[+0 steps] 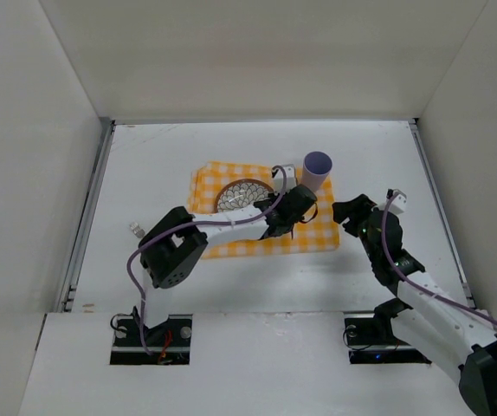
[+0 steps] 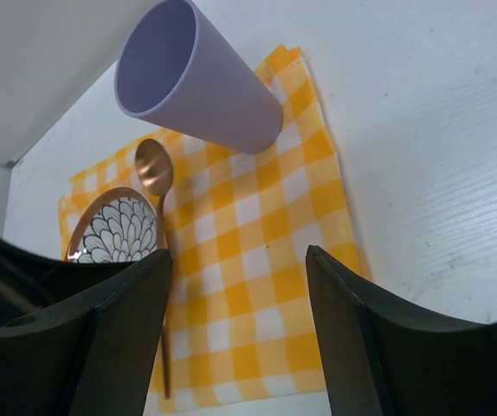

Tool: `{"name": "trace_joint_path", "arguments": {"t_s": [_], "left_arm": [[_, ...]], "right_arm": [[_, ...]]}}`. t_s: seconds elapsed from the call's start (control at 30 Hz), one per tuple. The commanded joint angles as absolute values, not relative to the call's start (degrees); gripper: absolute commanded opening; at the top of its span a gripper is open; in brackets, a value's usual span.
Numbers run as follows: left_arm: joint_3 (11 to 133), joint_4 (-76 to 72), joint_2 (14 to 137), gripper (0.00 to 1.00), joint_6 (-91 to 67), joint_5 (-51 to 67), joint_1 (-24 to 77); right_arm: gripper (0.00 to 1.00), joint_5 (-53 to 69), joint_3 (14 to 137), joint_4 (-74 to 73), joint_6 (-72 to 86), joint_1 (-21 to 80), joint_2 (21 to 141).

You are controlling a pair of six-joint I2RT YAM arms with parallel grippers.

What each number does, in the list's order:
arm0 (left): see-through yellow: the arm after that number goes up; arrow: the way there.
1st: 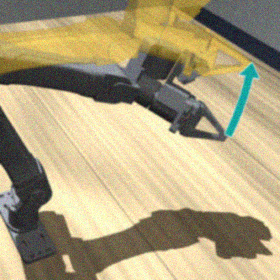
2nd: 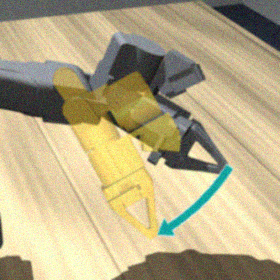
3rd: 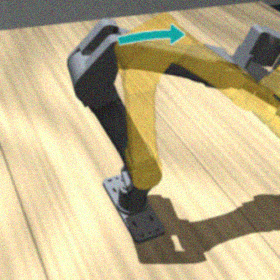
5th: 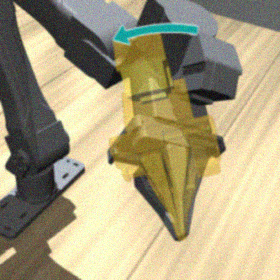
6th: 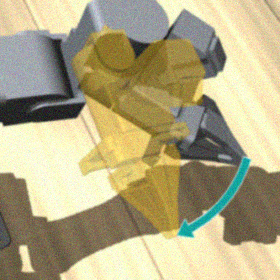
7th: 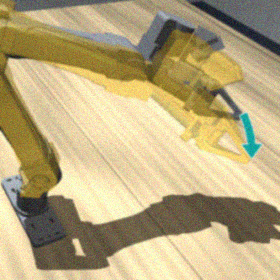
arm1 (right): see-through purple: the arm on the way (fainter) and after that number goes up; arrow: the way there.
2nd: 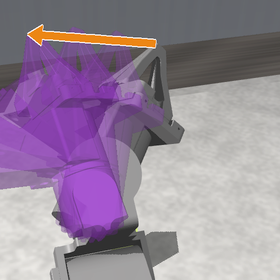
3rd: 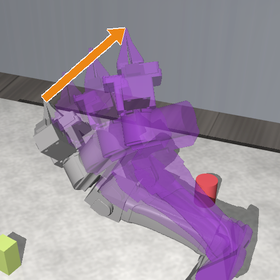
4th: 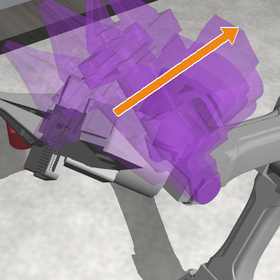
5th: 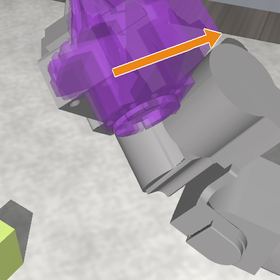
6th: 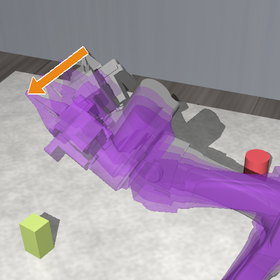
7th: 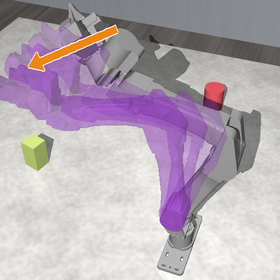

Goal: Set the dinner table for one person

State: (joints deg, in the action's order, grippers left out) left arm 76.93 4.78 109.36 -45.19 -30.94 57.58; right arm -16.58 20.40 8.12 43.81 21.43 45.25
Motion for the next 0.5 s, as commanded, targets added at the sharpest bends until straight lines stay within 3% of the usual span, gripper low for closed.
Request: {"name": "trace_joint_path", "arguments": {"t_s": [0.0, 0.27, 0.47], "left_arm": [[80.68, 1.59, 111.35, 0.0, -46.67, -29.8, 56.82], [80.68, 0.18, 115.75, 0.04, -49.22, -29.18, 56.12], [78.06, -2.01, 113.83, 0.23, -49.48, -29.0, 56.64]], "right_arm": [[0.69, -15.99, 20.48, 9.93, 44.3, 21.31, 45.0], [0.69, -15.82, 20.13, 10.2, 44.38, 21.22, 44.82], [0.69, -15.91, 20.21, 10.2, 44.47, 21.05, 45.26]]}}
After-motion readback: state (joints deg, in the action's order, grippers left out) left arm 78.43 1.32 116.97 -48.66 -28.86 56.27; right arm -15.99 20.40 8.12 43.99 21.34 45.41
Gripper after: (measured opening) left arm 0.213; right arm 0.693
